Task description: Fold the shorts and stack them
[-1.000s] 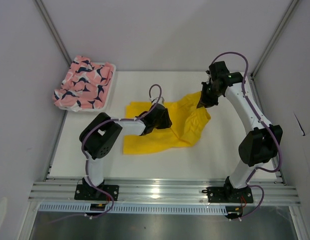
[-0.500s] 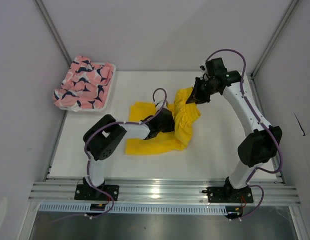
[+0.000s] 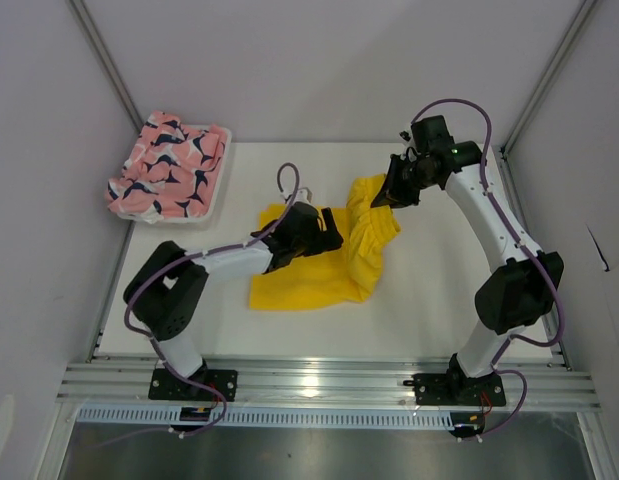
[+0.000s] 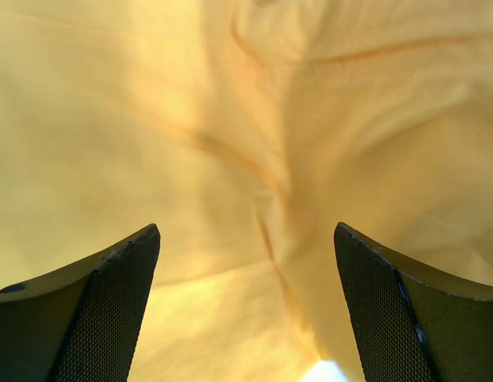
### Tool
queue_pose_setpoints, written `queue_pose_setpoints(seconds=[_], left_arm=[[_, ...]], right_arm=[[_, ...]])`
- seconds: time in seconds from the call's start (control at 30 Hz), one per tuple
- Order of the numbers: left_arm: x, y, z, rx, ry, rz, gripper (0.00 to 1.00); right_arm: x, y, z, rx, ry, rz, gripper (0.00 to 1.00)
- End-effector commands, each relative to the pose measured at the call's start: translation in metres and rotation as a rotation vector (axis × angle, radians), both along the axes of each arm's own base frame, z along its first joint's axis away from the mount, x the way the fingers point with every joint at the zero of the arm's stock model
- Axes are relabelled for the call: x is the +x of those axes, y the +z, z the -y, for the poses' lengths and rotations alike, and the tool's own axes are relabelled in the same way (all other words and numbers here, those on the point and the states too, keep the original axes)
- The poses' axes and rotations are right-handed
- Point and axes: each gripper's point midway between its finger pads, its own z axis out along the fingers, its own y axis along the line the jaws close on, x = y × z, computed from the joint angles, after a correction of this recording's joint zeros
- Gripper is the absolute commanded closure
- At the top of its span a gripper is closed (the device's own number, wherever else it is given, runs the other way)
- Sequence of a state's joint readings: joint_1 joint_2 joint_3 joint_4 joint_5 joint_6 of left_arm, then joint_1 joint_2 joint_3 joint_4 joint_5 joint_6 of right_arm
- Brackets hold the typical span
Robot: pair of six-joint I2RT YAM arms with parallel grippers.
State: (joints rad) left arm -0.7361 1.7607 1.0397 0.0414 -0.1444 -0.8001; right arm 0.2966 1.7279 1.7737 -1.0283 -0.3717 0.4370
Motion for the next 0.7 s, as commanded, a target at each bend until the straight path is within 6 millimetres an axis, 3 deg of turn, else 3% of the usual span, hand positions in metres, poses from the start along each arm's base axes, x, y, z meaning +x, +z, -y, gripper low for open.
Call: queue_pose_setpoints(seconds=[0.0, 0.03, 0.13, 0.17, 0.27, 0.43, 0.53, 0.67], left_arm=[[-0.005, 0.018, -0.039, 0.017, 0.016, -0.003, 0.08], [-0.003, 0.030, -0.048, 0.003, 0.028, 0.015, 0.07], [-0.004, 0.015, -0.094, 0.028, 0.086, -0.021, 0.08], [0.005, 0.024, -0.115, 0.011, 0.131, -0.001, 0.08], [0.009, 0.020, -0.159, 0.001, 0.203, -0.010, 0.08], [0.007, 0.008, -0.198, 0.045, 0.252, -0.054, 0.09], [0.007, -0.003, -0.211, 0.066, 0.273, -0.078, 0.12], [0.012, -0.018, -0.209, 0.060, 0.245, -0.100, 0.20]], right_arm=[[0.001, 0.027, -0.004, 0.041, 0.001, 0.056, 1.00], [0.000, 0.028, -0.004, 0.041, 0.003, 0.056, 1.00], [-0.002, 0.030, -0.006, 0.040, 0.008, 0.056, 1.00], [-0.001, 0.031, -0.006, 0.040, 0.008, 0.059, 1.00], [-0.002, 0.033, -0.008, 0.040, 0.010, 0.062, 1.00], [-0.003, 0.030, -0.015, 0.037, 0.017, 0.053, 1.00], [-0.004, 0.026, -0.020, 0.035, 0.021, 0.049, 1.00], [-0.004, 0.022, -0.028, 0.032, 0.023, 0.043, 1.00]])
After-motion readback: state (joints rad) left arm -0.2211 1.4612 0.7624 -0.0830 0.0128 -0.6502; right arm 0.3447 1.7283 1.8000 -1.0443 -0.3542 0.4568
